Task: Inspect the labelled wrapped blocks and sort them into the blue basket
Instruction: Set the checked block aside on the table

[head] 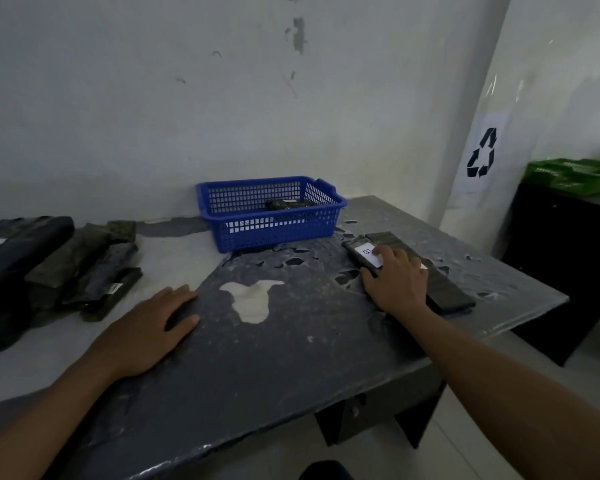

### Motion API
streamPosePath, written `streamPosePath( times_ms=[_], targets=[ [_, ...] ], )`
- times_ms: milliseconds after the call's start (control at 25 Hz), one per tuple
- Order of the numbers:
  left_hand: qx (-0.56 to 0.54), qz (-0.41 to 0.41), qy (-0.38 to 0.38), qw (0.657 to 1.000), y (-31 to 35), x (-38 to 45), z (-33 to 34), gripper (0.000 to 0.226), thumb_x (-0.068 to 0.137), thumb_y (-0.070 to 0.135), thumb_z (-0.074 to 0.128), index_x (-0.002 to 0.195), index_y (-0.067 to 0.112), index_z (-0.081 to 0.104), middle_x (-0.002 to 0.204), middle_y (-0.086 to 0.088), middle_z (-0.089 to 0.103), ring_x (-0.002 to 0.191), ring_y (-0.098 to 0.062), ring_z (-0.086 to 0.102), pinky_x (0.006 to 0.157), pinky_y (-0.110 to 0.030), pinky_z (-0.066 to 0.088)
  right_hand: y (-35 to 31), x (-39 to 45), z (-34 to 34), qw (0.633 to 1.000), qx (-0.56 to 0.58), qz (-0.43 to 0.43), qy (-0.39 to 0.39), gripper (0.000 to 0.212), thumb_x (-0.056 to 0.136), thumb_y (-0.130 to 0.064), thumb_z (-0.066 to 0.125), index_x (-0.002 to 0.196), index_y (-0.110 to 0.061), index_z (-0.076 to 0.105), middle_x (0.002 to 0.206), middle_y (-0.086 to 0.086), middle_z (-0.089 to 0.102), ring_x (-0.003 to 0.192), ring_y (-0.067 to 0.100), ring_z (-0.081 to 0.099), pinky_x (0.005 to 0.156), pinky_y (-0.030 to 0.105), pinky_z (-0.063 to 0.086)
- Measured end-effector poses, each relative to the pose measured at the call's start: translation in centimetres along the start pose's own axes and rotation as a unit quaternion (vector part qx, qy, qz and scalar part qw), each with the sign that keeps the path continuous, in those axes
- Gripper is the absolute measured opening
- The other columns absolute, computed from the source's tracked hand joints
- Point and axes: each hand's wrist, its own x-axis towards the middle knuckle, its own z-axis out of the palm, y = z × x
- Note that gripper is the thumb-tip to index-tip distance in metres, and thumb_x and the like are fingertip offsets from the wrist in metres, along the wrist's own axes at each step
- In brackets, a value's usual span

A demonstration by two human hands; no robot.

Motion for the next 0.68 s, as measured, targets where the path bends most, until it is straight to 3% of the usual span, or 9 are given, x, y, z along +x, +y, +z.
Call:
streamPosePath(
  times_ms=[200,360,440,520,600,680],
  targets=[
    [-0.002,0.000,0.014,1.000,0.3,-0.3,-0.2,0.058,0.100,0.061,0.041,0.154,0.045,0.030,0.168,0.017,0.021,0.156,-0.008,0.014,0.123,-0.033,0.020,-0.5,-0.4,-0.6,1.000,-0.012,-0.003,0.009,0.069,0.090,-0.069,0.055,0.144,-0.027,0.050,0.148,0.010,0.048,0.133,0.040,0.045,0.110,0.058,0.035],
    [-0.033,-0.001,0.041,0.999,0.0,0.0,0.1,0.055,0.100,0.059,0.048,0.152,0.041,0.041,0.164,0.017,0.031,0.154,-0.006,0.021,0.122,-0.034,0.026,-5.3,-1.2,-1.6,0.981,-0.010,-0.174,0.091,0.068,0.085,-0.070,0.063,0.138,-0.027,0.056,0.144,0.005,0.054,0.132,0.031,0.048,0.107,0.054,0.035],
    [-0.048,0.003,0.060,0.997,-0.1,0.0,0.1,0.044,0.101,0.053,0.051,0.143,0.040,0.051,0.158,0.015,0.043,0.148,-0.009,0.034,0.119,-0.035,0.035,-10.3,-1.6,-1.5,0.961,0.004,-0.274,0.041,0.063,0.089,-0.069,0.058,0.137,-0.030,0.057,0.140,0.000,0.058,0.129,0.025,0.053,0.106,0.050,0.038],
    [-0.067,0.008,0.106,0.992,-0.3,-0.2,-0.1,0.030,0.101,0.043,0.053,0.129,0.037,0.063,0.140,0.013,0.060,0.130,-0.012,0.054,0.108,-0.034,0.046,-16.0,-2.5,0.0,0.936,0.005,-0.347,-0.056,0.059,0.093,-0.068,0.052,0.141,-0.034,0.053,0.142,-0.003,0.058,0.131,0.021,0.054,0.109,0.047,0.040],
    [-0.081,0.020,0.169,0.982,-0.3,-0.6,-0.5,0.022,0.100,0.033,0.053,0.116,0.032,0.069,0.120,0.012,0.070,0.110,-0.010,0.062,0.097,-0.034,0.051,-21.0,-3.5,2.6,0.922,0.019,-0.365,-0.129,0.059,0.096,-0.067,0.048,0.147,-0.037,0.046,0.150,-0.003,0.052,0.136,0.021,0.050,0.115,0.046,0.037],
    [-0.090,0.029,0.238,0.967,-0.6,-0.9,-0.8,0.021,0.097,0.026,0.054,0.110,0.028,0.070,0.110,0.011,0.071,0.103,-0.008,0.062,0.093,-0.034,0.052,-24.2,-4.3,5.0,0.922,0.052,-0.339,-0.178,0.062,0.098,-0.067,0.046,0.150,-0.035,0.044,0.156,0.000,0.047,0.141,0.023,0.046,0.118,0.047,0.034]
  ],
)
